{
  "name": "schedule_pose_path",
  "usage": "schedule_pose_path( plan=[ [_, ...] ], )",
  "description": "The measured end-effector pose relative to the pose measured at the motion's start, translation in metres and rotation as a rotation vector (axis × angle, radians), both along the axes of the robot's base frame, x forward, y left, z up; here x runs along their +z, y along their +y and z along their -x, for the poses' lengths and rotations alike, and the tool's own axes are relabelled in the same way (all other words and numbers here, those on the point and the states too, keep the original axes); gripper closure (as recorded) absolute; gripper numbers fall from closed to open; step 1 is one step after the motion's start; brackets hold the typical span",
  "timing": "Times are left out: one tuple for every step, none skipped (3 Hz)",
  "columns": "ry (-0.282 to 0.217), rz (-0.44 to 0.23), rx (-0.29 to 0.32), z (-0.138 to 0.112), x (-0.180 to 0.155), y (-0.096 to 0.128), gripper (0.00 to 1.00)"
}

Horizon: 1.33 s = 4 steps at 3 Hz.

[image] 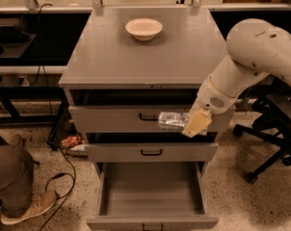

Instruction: Place redbull can into bottom drawer

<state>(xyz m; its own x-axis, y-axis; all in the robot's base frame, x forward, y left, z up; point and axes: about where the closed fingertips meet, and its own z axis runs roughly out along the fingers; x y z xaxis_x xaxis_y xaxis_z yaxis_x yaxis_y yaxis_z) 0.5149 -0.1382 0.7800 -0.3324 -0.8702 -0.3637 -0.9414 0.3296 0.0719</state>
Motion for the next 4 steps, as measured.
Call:
schedule_pose_path(
  plan=[
    [0.068, -0.058, -0.041, 0.005, -0.107, 0.019, 1.00],
    [0.067, -0.058, -0.040, 0.005, -0.106, 0.019, 1.00],
    [0.098, -0.040, -0.059, 0.009, -0.129, 0.021, 1.00],
    [0.152, -0.099, -0.108, 0.025, -0.191, 0.023, 1.00]
  ],
)
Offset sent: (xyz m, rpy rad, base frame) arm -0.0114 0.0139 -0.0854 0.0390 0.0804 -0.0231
